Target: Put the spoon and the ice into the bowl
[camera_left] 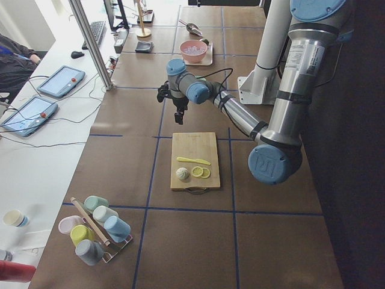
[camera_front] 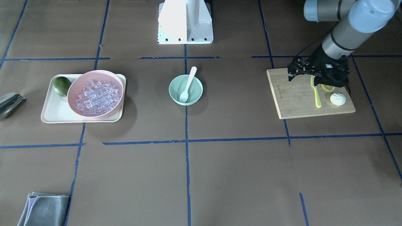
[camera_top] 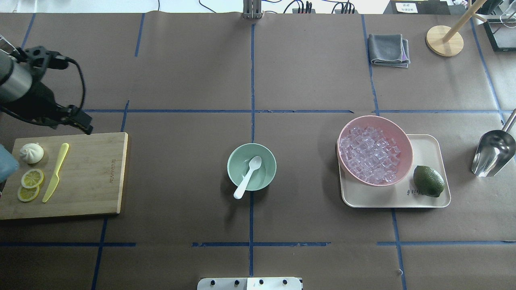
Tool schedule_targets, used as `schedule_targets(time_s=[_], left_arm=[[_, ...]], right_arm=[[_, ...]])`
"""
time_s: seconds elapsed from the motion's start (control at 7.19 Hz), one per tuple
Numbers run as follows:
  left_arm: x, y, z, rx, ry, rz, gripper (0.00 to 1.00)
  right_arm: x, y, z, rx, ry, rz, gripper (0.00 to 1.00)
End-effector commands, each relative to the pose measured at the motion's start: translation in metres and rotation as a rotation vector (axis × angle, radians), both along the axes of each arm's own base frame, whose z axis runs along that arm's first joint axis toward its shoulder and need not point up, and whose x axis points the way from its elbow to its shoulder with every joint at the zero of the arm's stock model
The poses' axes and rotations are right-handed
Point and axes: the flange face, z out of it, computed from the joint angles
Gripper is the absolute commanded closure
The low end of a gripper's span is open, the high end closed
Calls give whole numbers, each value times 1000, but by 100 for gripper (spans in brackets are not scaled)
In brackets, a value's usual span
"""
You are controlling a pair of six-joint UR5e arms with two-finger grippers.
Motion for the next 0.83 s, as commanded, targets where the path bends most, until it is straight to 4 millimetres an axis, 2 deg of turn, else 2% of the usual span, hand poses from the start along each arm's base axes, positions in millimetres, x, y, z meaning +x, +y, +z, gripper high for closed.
schedule_targets(time_s=[0.0,0.14,0.28,0.42,0.56,0.7], left_arm=[[-114,-2,77,43,-54,11,0],[-177,7,110,43,-80,-24,0],[-206,31,159,-10,-84,-28,0],[-218,63,225,-116,-147,-23,0],[-249,48,222,-78,-136,-103,0],[-255,48,223,-64,-116,-95,0]], right_arm=[[-1,-2,-5,26,-6,-3,0],[-2,-3,-8,35,-10,-5,0],[-3,-16,-24,59,-22,-3,0],[-5,-18,-29,55,-41,6,0],[-6,-19,-44,76,-45,10,0],[-23,-25,-62,66,-54,11,0]])
